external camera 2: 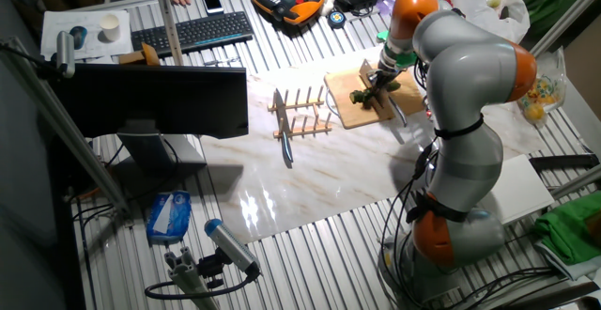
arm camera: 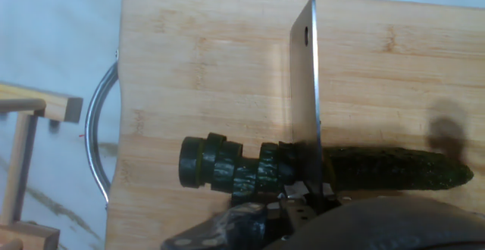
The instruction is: Cut the cucumber into segments
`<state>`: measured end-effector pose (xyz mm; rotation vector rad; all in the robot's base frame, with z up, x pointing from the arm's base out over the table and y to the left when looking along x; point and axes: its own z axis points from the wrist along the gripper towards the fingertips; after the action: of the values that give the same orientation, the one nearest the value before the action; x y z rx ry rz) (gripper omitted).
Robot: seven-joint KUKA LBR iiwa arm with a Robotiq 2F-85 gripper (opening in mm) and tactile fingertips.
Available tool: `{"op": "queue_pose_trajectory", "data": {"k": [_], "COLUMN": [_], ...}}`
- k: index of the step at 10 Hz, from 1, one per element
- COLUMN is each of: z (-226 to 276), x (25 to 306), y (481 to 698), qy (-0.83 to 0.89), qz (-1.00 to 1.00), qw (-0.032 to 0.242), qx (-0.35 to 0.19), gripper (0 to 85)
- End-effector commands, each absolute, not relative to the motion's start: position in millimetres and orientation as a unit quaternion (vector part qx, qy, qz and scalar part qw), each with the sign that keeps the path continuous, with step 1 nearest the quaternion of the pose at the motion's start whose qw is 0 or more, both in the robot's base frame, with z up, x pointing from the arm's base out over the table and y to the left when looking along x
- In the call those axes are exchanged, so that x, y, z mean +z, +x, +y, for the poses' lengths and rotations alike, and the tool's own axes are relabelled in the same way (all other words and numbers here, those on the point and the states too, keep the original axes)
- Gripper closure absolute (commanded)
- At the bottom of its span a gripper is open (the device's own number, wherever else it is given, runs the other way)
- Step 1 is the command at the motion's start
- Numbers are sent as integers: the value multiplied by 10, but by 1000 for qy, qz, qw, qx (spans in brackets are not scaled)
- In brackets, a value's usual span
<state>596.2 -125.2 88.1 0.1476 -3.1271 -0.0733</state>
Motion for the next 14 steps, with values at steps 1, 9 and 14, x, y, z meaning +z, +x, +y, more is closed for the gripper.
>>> {"op": "queue_pose_trajectory", "data": {"k": [1,9,14], "z": [-1220,-901,-977], "x": [846,867,1078], "y": [5957,5931,5929], "qy": [46,34,38], "qz": [-999,-999,-999], "qw": [6,13,26], "qx": [-26,-24,-22], "gripper": [843,843,843]}}
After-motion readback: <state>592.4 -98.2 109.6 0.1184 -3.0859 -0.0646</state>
